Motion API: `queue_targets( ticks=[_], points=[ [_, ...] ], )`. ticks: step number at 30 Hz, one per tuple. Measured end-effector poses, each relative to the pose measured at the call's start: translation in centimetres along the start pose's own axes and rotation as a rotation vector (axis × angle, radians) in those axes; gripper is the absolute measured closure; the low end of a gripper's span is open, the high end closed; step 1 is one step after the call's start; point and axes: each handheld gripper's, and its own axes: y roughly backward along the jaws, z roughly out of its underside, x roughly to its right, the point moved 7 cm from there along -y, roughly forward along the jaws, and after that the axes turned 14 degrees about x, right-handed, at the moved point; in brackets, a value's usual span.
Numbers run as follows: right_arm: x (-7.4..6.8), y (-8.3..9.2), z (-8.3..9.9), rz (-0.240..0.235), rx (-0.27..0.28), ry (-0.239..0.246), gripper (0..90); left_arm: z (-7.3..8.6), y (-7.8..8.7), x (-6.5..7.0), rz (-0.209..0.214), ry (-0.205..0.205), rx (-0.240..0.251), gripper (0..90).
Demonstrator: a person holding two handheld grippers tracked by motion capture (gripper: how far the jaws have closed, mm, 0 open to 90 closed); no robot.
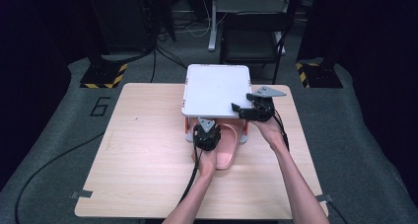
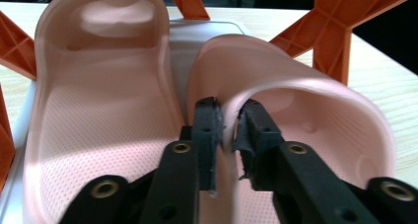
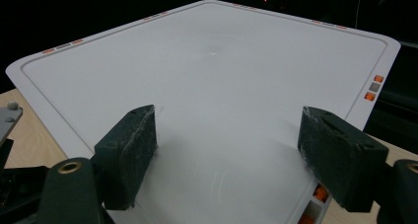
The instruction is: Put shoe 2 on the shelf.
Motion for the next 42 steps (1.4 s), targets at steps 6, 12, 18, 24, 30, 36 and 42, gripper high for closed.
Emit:
queue_targets(
  ticks=[6, 12, 18, 24, 30, 36, 42],
  points=[
    [0.0, -0.1, 0.0, 0.003, 0.0, -0.002, 22.4, -0.2, 2.0, 0.4, 0.167, -0.02, -0.02, 44.1],
    [0.0, 0.0, 0.0, 0.004, -0.004, 0.001, 22.2, -0.1, 4.8, -0.4, 0.351, -0.169, -0.031, 24.3],
    [-0.1, 0.0, -0.1, 0.011, -0.016, -0.001, 22.1, 1.7, 8.5, -1.2, 0.6, -0.262, -0.139, 14.5],
    [-0.1, -0.1, -0.1, 0.014, -0.019, -0.001, 22.1, 3.6, 9.7, -1.7, 0.646, -0.34, -0.223, 14.6],
    [-0.1, 0.0, -0.1, 0.018, -0.017, -0.002, 22.0, 5.0, 9.0, -0.9, 0.644, -0.381, -0.278, 21.2],
    [-0.1, 0.0, -0.1, 0.02, -0.02, -0.003, 22.0, 4.8, 7.6, -0.3, 0.598, -0.383, -0.264, 23.2],
    [-0.1, 0.0, -0.1, 0.022, -0.023, -0.005, 22.0, 4.3, 5.7, -0.2, 0.523, -0.358, -0.223, 26.2]
  ],
)
